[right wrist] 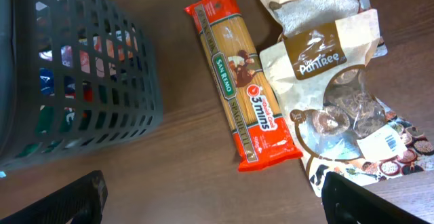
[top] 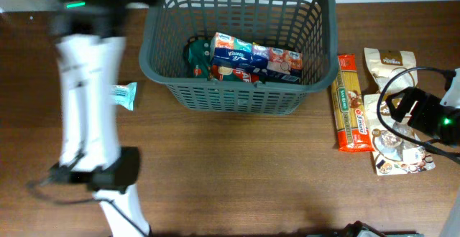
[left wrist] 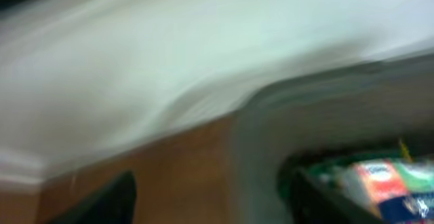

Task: Pack container
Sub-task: 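Carry the tissue stack over the basket and release it inside, then grasp the mint-green wet-wipe pack with the left gripper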

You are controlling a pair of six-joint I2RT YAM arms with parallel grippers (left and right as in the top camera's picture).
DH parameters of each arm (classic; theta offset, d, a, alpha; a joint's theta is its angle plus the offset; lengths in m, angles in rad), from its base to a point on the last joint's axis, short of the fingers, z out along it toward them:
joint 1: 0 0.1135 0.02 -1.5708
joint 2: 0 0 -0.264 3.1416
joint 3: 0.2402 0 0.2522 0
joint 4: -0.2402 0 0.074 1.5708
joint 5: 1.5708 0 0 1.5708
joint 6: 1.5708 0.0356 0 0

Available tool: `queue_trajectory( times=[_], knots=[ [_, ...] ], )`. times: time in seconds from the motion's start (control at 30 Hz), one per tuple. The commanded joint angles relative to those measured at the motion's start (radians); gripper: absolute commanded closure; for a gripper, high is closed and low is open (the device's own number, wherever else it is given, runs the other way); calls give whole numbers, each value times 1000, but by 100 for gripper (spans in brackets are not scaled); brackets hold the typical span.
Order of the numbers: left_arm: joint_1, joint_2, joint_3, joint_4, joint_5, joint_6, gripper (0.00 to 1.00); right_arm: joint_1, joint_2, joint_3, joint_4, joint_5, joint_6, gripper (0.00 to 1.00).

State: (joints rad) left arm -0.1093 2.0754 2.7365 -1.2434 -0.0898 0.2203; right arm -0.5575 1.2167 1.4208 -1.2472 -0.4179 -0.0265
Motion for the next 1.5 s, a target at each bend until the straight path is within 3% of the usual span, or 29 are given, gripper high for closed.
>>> queue_trajectory(
  times=[0.0,0.03,0.13,0.23,0.33,0.4,0.43,0.47,0.53,0.6,0.7,0.73,0.8,0.93,1.13,1.47],
  knots=[
    [186,-31,-2,-183,66,-402,33,-6,2,0,3,-16,-3,1],
    [249,-6,-42,-289,121,-435,34,-6,2,0,3,-16,-3,1],
    [318,48,-164,-397,205,-538,38,-6,2,0,3,-16,-3,1],
    [335,70,-296,-366,323,-666,39,-6,2,0,3,-16,-3,1],
    [334,71,-433,-255,330,-943,42,-6,2,0,3,-16,-3,1],
    [332,71,-513,-172,300,-1115,61,-6,2,0,3,-16,-3,1],
    [332,71,-542,-142,270,-1185,77,-6,2,0,3,-16,-3,1],
    [332,71,-572,-116,232,-1268,81,-6,2,0,3,-16,-3,1],
    [327,71,-628,-59,146,-1419,80,-6,2,0,3,-16,-3,1],
    [319,71,-663,-5,78,-1484,74,-6,2,0,3,-16,-3,1],
    [298,72,-717,63,-34,-1574,43,-6,2,0,3,-16,-3,1],
    [293,72,-733,80,-53,-1596,30,-6,2,0,3,-16,-3,1],
    [286,74,-773,125,-63,-1600,27,-6,2,0,3,-16,-3,1],
    [275,98,-830,151,-58,-1596,25,-6,2,0,3,-16,-3,1],
    [269,161,-855,124,-80,-1396,23,-6,2,0,3,-16,-3,1],
    [280,245,-855,120,-106,-1374,22,-6,2,0,3,-16,-3,1]
  ],
)
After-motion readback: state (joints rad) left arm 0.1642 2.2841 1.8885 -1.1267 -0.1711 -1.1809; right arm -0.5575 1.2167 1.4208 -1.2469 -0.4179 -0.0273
